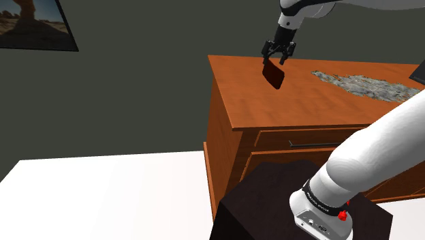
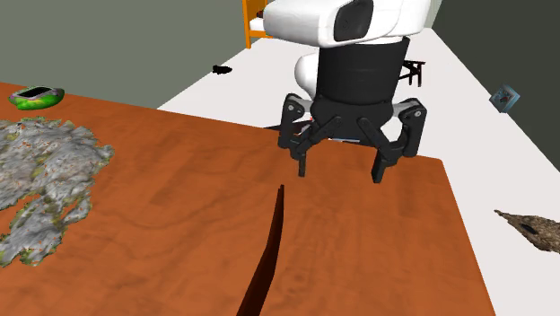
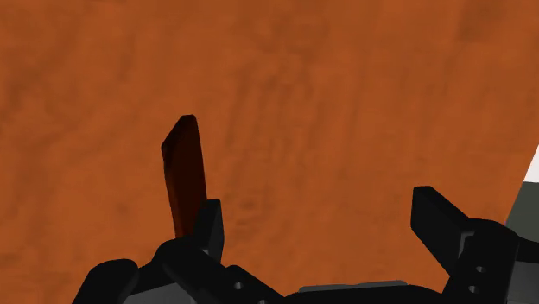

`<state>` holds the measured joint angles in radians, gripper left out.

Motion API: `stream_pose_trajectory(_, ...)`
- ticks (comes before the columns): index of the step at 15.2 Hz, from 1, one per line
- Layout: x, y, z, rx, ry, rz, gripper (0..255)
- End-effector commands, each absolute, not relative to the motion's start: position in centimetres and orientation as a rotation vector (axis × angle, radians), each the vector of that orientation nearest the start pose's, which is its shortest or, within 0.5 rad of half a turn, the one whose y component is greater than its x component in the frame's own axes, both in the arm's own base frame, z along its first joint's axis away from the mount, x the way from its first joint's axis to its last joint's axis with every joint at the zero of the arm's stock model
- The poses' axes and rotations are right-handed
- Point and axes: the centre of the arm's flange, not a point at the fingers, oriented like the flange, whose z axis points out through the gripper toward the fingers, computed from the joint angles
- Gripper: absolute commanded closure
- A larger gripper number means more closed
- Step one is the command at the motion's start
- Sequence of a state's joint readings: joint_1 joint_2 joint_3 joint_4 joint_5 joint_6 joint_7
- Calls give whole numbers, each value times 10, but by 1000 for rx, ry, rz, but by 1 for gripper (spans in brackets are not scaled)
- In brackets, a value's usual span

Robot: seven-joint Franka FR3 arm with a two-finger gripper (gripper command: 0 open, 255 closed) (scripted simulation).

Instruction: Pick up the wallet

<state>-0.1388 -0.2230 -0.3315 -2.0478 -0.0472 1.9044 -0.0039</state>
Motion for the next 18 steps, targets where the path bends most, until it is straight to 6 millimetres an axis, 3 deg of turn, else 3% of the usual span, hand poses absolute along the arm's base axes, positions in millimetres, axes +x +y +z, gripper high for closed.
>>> stream_pose_trajectory(1, 451, -261, 528, -3057, 726, -105, 0)
stream_pose_trajectory(8, 482, -337, 503, -3070, 837, -74, 0)
stream_pose_trajectory(17, 482, -337, 463, -3070, 837, -74, 0)
stream_pose_trajectory(18, 483, -338, 463, -3070, 837, -74, 255)
